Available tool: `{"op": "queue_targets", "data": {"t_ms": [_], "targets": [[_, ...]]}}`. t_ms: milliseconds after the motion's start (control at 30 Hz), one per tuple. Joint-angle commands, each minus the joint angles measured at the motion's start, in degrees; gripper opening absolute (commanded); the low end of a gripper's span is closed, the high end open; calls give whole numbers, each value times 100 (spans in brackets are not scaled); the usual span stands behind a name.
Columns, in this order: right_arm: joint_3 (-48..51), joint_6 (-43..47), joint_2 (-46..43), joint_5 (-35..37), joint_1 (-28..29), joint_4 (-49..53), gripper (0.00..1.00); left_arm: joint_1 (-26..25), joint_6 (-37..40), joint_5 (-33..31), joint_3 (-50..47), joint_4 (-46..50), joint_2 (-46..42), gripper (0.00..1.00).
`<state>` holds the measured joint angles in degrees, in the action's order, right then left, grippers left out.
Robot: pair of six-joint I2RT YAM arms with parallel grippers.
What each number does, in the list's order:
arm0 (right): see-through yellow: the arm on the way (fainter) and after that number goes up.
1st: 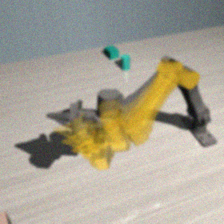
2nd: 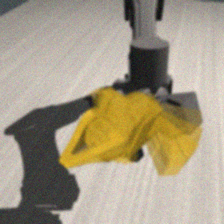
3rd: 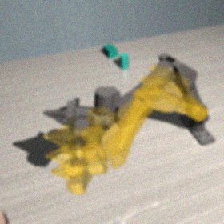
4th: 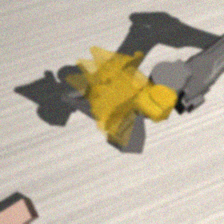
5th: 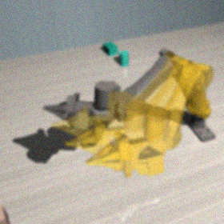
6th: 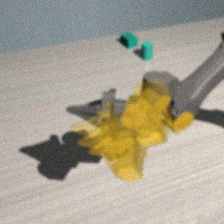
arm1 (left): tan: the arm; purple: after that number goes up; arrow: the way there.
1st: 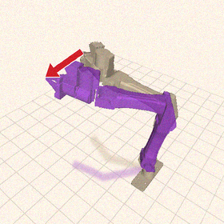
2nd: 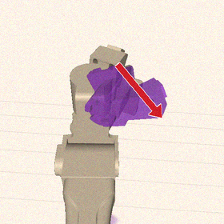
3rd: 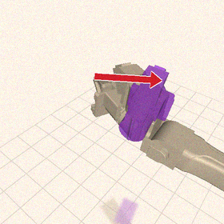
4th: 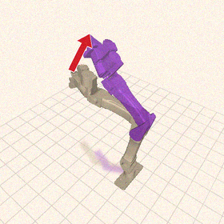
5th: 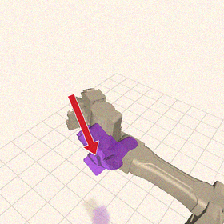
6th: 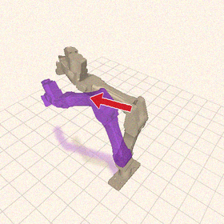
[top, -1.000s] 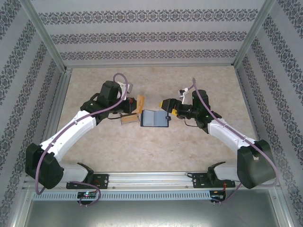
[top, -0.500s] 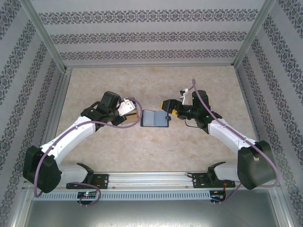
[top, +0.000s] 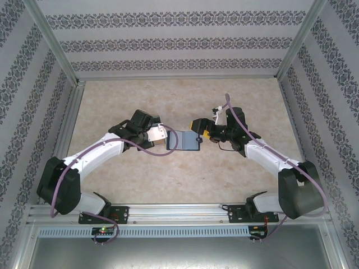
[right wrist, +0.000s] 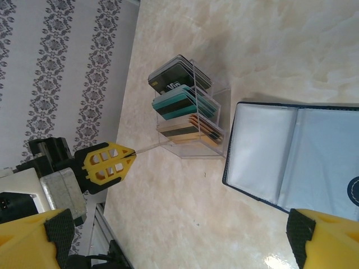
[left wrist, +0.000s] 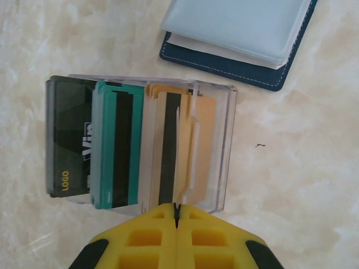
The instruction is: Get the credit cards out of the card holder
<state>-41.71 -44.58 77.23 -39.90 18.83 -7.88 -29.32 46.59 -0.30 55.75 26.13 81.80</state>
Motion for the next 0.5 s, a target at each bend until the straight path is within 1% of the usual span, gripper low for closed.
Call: {"op": "queue_targets", "data": {"t_ms": [0,233,467], "targets": [[-135,71,56,-5,-64,-45,98,-66,158,-32,183,-189,159,0],[-152,48,160,-18,-71,-89,98,-73,158,-129,226,-282,522,0],[-153,27,237,-26,-72,-135,98,-69,67,-138,222,-429,653,0]]}}
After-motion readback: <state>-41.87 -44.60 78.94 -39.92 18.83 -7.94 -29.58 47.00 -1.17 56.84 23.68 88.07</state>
